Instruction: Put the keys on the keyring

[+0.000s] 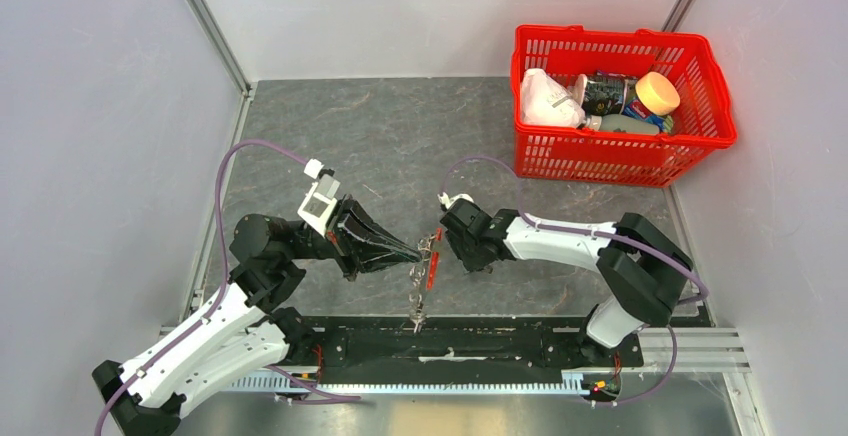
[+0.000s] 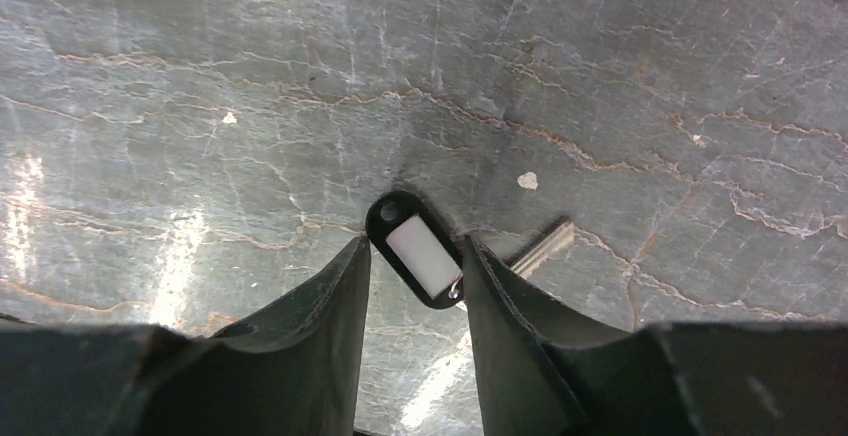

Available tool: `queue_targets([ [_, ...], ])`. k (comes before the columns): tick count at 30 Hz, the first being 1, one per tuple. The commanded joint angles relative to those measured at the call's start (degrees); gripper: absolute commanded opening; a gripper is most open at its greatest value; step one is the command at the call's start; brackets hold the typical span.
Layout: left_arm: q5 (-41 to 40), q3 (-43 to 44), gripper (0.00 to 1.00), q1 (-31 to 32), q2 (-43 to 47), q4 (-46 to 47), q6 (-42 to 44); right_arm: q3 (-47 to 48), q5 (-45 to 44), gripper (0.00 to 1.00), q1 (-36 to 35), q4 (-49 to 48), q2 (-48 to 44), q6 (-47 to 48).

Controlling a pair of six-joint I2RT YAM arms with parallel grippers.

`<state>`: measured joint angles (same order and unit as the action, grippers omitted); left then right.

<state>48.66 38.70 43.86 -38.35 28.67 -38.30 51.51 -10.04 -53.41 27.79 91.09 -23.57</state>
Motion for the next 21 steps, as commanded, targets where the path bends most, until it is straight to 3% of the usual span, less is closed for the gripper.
queue_targets([
  [1, 0.6, 1.8, 0.02, 0.3, 0.6, 0.6, 2.2, 1.8, -1.5, 0.41, -0.3, -1.0, 1.0, -0.3],
  [7, 0.6, 1.5, 0.02, 0.3, 0.6, 0.7, 2.3, 0.8, -3.1, 0.17, -0.3, -0.6, -0.3, -2.2],
  [14, 0.3, 1.4, 0.02, 0.3, 0.8, 0.6, 2.4, 1.4, -3.0, 0.00, -0.3, 0.6, -4.9, -3.3],
  [21, 0.2, 1.4, 0.02, 0.2, 0.9, 0.5, 2.6, 2.2, -1.1, 0.03, -0.3, 2.4, -10.4, -3.9],
])
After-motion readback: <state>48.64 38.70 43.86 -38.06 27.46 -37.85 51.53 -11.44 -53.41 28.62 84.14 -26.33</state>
